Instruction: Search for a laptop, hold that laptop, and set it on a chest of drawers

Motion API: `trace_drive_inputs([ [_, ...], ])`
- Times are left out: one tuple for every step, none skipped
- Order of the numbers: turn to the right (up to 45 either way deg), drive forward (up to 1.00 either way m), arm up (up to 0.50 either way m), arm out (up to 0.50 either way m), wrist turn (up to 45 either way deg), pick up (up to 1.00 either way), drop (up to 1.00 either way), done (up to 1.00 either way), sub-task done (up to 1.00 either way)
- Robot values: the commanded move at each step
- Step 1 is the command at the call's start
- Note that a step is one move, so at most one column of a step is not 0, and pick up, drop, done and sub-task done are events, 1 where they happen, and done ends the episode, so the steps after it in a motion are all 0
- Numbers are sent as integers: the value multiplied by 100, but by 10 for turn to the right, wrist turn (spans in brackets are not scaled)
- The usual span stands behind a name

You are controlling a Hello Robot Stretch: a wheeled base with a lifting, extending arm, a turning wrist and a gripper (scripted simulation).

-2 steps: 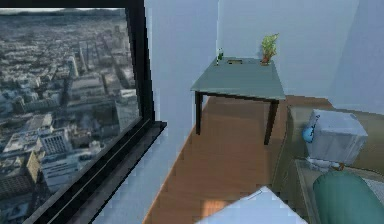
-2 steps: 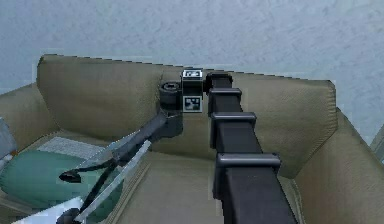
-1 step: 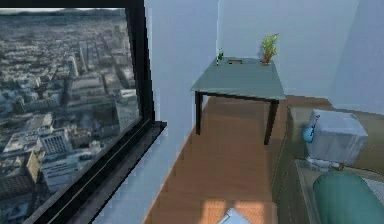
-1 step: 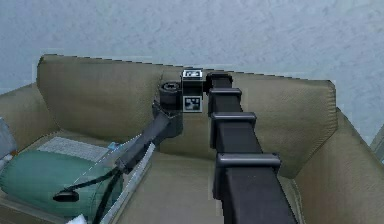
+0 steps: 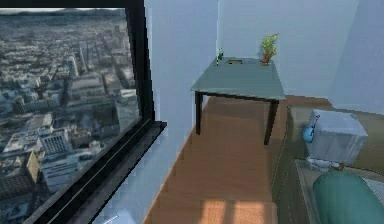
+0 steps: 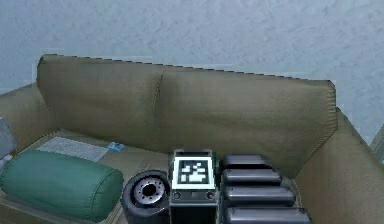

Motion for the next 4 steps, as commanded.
trace_drive_inputs([
  [-450, 0, 0, 0, 0, 0, 0, 0, 0],
  [-450, 0, 0, 0, 0, 0, 0, 0, 0],
  [-450, 0, 0, 0, 0, 0, 0, 0, 0],
  [-330, 0, 0, 0, 0, 0, 0, 0, 0],
])
